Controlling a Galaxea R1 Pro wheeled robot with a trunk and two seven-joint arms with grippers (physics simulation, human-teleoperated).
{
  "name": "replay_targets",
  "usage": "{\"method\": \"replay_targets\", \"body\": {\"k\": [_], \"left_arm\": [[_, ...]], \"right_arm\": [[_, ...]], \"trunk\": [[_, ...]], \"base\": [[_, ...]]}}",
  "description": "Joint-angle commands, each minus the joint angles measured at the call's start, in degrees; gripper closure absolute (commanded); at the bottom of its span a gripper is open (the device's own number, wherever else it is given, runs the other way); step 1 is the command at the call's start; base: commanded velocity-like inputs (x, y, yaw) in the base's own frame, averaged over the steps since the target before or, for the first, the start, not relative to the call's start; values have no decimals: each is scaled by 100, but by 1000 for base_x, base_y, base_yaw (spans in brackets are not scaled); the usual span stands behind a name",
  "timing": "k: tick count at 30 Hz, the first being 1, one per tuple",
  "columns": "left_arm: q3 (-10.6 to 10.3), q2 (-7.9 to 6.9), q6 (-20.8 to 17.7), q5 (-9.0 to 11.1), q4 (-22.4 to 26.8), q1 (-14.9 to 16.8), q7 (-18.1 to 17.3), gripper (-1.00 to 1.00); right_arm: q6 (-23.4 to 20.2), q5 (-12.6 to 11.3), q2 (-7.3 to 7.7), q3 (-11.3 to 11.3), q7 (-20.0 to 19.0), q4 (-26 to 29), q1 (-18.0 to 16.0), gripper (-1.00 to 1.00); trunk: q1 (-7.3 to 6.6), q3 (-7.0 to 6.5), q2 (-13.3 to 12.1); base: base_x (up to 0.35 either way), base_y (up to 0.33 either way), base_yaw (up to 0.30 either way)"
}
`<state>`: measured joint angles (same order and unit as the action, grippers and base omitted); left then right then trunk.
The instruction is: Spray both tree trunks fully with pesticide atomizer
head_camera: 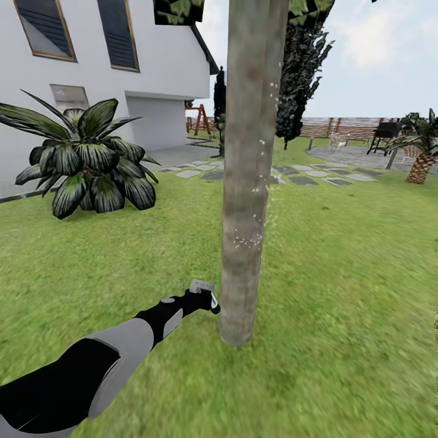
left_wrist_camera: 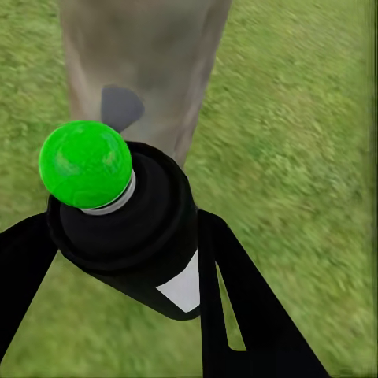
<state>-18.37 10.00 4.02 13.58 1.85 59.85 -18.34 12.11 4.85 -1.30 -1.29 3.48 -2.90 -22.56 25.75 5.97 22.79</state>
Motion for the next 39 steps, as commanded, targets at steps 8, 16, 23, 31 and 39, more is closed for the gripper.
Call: {"method": "replay_targets", "body": {"k": [8,16,23,31,39], "left_arm": [[-44,0,29,57,-15,5,-12,100],[-45,0,32,57,-18,5,-13,100],[-78,0,98,59,-7,-56,-6,100],[-90,0,-2463,67,1902,-78,101,100],[104,0,-4152,66,3471,-63,772,100]], "right_arm": [[37,51,-2,-9,39,-31,-15,-100],[37,51,-2,-7,34,-33,-14,-100],[42,51,-2,-4,41,-28,-15,-100],[46,51,-2,-3,55,-27,-13,-100],[46,51,-2,-2,51,-27,-12,-100]], "trunk": [[3,35,13],[3,37,13],[3,37,13],[3,37,13],[3,37,13]], "base": [[1,350,-208],[0,346,-222],[0,78,-64],[0,2,-2],[0,0,0]]}}
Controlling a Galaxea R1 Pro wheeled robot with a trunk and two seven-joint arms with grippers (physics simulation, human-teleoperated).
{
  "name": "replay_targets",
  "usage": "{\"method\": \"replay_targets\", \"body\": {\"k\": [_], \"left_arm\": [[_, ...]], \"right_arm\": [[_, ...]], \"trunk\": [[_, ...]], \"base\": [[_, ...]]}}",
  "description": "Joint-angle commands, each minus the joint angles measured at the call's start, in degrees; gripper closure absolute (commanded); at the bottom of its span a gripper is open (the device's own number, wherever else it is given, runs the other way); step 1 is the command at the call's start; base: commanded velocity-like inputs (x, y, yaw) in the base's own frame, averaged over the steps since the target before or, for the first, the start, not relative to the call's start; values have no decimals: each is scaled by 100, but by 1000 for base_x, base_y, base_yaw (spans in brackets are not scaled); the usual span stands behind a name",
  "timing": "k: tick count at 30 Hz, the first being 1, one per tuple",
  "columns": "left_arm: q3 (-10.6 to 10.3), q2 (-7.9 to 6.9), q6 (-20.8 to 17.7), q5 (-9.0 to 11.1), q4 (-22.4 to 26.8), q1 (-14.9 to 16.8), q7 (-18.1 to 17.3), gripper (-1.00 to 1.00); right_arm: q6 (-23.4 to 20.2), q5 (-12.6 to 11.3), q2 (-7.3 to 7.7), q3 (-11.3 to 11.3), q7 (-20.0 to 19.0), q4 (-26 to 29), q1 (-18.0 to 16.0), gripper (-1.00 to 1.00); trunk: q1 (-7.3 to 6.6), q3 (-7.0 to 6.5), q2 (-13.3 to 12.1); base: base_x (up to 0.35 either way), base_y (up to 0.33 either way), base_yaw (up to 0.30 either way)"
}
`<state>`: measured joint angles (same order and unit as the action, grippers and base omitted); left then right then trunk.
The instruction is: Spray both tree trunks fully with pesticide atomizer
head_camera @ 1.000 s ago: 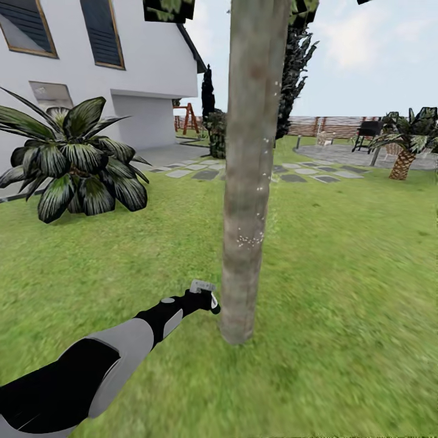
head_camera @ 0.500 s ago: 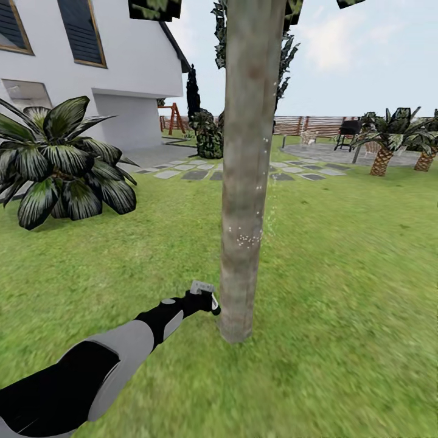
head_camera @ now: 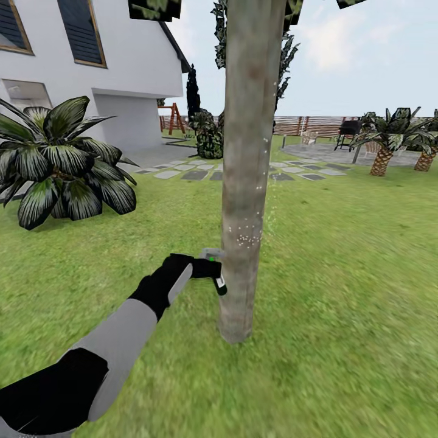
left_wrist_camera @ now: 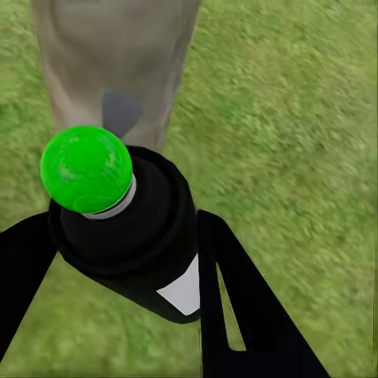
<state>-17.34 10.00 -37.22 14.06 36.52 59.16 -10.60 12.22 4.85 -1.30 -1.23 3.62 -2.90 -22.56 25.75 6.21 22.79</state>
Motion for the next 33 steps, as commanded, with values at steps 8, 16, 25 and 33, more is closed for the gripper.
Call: {"method": "replay_targets", "body": {"k": [8,16,25,33], "left_arm": [[214,0,-1091,15,292,782,50,100],[413,0,-1451,10,-58,2231,44,100],[530,0,-1903,18,-646,3751,44,100],[975,-40,-1932,21,-1018,4895,29,100]], "right_arm": [[35,55,-2,-9,35,-26,-15,-100],[35,51,0,-9,34,-26,-16,-100],[35,51,4,-9,39,-26,-13,-100],[35,51,7,-9,42,-26,-14,-100]], "trunk": [[4,13,13],[4,13,13],[4,13,13],[4,13,13]], "base": [[0,0,0],[0,0,0],[0,0,0],[0,0,0]]}}
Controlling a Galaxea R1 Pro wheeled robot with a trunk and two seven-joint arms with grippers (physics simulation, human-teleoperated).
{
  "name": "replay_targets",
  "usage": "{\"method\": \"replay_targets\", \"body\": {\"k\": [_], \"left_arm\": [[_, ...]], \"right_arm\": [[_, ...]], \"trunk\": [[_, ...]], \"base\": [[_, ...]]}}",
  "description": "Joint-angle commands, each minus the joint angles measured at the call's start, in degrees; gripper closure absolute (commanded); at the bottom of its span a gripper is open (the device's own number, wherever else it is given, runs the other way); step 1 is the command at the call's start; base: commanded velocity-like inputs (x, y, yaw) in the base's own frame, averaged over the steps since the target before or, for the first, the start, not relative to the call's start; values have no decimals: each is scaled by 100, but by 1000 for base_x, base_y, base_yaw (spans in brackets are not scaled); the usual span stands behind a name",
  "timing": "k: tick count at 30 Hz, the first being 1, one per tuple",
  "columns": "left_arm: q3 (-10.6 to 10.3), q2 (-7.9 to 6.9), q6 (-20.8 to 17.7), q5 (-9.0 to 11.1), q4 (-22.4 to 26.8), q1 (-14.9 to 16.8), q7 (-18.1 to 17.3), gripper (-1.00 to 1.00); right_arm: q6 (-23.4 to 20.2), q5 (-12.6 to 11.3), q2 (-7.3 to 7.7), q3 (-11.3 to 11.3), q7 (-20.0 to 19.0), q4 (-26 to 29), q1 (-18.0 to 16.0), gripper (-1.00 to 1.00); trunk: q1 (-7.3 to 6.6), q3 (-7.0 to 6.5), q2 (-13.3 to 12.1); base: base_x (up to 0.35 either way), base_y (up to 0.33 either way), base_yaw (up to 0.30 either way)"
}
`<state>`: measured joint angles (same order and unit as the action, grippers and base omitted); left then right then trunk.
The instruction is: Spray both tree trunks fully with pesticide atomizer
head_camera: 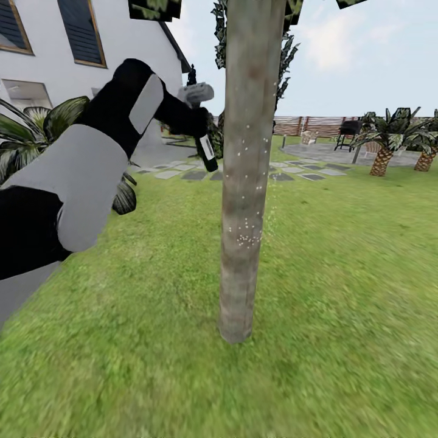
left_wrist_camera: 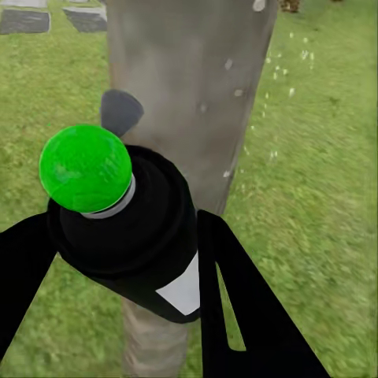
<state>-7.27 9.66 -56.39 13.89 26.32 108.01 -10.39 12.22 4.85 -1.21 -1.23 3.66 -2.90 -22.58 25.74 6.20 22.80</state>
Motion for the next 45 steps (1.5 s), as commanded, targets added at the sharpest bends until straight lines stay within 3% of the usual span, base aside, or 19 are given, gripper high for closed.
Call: {"method": "replay_targets", "body": {"k": [1,10,12,14,17,20,21,24,27,34,40,41,45], "left_arm": [[-25,-18,-19,42,-7,165,4,100],[107,-34,-25,45,-27,550,-4,100],[119,-40,-22,47,-371,570,-1,100],[151,-163,-2,50,-829,578,20,100],[169,-433,9,48,-1049,580,18,100],[166,-495,89,51,-1547,580,7,100],[163,-494,517,52,-2052,580,2,100],[161,-387,965,53,-2363,571,-10,100],[158,-198,1105,53,-2445,553,-14,100],[149,34,1381,53,-2473,256,-15,100],[154,34,1470,51,-2474,-146,-16,100],[155,34,1724,46,-2474,-404,-16,100],[151,34,1904,39,-2474,-712,-16,100]], "right_arm": [[35,51,-2,-9,38,-27,-12,-100],[35,51,-9,-9,35,-27,-13,-100],[35,51,-8,-9,34,-27,-15,-100],[35,51,-8,-9,38,-27,-12,-100],[35,51,-10,-9,36,-27,-12,-100],[35,51,-9,-9,38,-27,-12,-100],[35,51,-10,-9,36,-27,-12,-100],[35,51,-11,-9,36,-27,-12,-100],[35,51,-11,-9,34,-27,-11,-100],[35,51,-10,-9,36,-27,-12,-100],[35,51,-9,-9,36,-27,-14,-100],[35,51,-10,-9,36,-27,-13,-100],[35,51,-11,-9,34,-27,-12,-100]], "trunk": [[4,14,11],[4,14,11],[4,14,11],[4,14,11],[4,14,11],[4,14,11],[4,14,11],[4,14,11],[4,14,11],[4,14,11],[4,14,11],[4,14,11],[4,14,11]], "base": [[0,0,0],[0,0,0],[0,0,0],[0,0,0],[0,0,0],[0,0,0],[0,0,0],[0,0,0],[0,0,0],[0,0,0],[0,0,0],[0,0,0],[0,0,0]]}}
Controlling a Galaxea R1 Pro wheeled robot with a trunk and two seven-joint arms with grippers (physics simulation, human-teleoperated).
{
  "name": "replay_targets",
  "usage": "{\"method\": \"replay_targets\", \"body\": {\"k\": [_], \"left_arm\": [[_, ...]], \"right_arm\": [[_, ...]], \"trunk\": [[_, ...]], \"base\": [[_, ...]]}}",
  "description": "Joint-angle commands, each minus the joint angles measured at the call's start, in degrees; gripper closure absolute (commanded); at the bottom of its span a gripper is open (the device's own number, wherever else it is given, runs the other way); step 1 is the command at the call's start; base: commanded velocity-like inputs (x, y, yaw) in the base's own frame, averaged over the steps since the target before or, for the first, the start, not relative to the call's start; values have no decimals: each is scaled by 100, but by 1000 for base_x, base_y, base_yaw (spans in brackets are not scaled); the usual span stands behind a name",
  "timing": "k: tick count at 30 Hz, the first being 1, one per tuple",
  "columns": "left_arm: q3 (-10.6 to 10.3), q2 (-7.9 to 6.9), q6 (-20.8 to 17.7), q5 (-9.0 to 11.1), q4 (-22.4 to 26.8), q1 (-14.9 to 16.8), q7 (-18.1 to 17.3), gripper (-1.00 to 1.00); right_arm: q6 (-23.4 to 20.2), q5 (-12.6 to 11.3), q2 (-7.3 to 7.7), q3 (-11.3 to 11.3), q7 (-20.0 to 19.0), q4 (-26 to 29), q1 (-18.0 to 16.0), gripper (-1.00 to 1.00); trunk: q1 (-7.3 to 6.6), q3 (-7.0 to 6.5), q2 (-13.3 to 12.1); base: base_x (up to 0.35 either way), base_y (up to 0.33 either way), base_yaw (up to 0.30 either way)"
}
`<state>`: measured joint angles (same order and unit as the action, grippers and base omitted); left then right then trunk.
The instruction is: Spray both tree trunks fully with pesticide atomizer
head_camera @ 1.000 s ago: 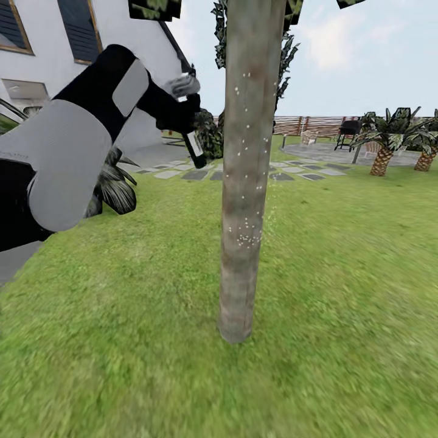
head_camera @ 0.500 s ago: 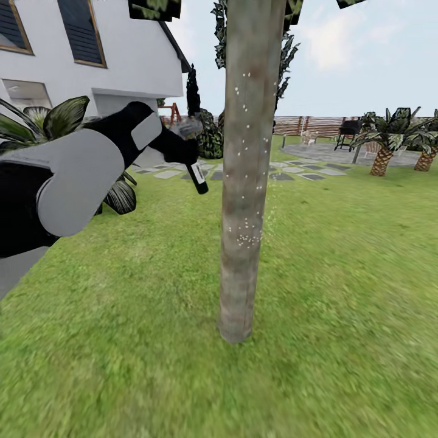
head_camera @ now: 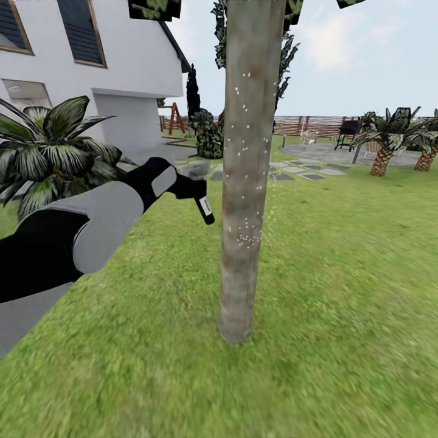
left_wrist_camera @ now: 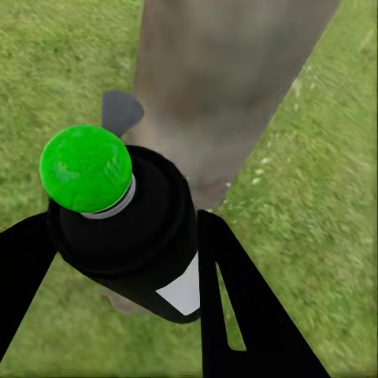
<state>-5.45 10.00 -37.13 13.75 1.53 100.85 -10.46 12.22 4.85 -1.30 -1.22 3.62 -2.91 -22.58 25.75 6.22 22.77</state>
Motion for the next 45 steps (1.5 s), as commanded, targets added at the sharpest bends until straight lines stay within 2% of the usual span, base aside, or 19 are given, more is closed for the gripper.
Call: {"method": "replay_targets", "body": {"k": [1,3,6,13,16,20,27,28,29,32,33,36,39,45], "left_arm": [[-36,0,8,51,5,-143,-8,100],[-41,0,104,50,5,-337,-8,100],[-44,0,534,49,5,-709,-8,100],[-49,0,732,40,5,-1324,-8,100],[-52,0,1199,34,5,-1648,-8,100],[-53,0,1395,32,5,-1928,-8,100],[-50,0,2002,32,5,-2470,-8,100],[-47,0,2313,26,5,-2654,-8,100],[-46,0,2425,25,5,-2739,-8,100],[-44,0,2906,23,5,-3275,-8,100],[-45,0,3206,23,5,-3609,-8,100],[-45,0,3387,23,5,-3889,-8,100],[-44,0,3439,26,11,-4069,-8,100],[-44,0,3453,24,14,-4129,-8,100]], "right_arm": [[35,51,-2,-9,40,-26,-11,-100],[35,51,-2,-9,40,-26,-11,-100],[35,51,-2,-9,39,-26,-11,-100],[35,51,-2,-9,39,-26,-11,-100],[35,51,-2,-9,38,-26,-12,-100],[35,51,-2,-9,37,-26,-12,-100],[35,51,-2,-9,36,-26,-13,-100],[35,51,-2,-9,35,-26,-11,-100],[35,51,-2,-9,34,-26,-10,-100],[35,52,-2,-9,34,-26,-10,-100],[35,51,-2,-9,34,-26,-12,-100],[35,51,-2,-9,34,-26,-11,-100],[35,51,-2,-9,34,-26,-11,-100],[35,51,-2,-9,34,-26,-11,-100]], "trunk": [[3,12,15],[3,12,15],[3,12,15],[3,12,15],[3,12,15],[3,12,15],[3,12,15],[3,12,15],[3,12,15],[3,12,15],[3,12,15],[3,12,15],[3,12,15],[3,12,15]], "base": [[0,0,0],[0,0,0],[0,0,0],[0,0,0],[0,0,0],[0,0,0],[0,0,0],[0,0,0],[0,0,0],[0,0,0],[0,0,0],[0,0,0],[0,50,0],[9,268,0]]}}
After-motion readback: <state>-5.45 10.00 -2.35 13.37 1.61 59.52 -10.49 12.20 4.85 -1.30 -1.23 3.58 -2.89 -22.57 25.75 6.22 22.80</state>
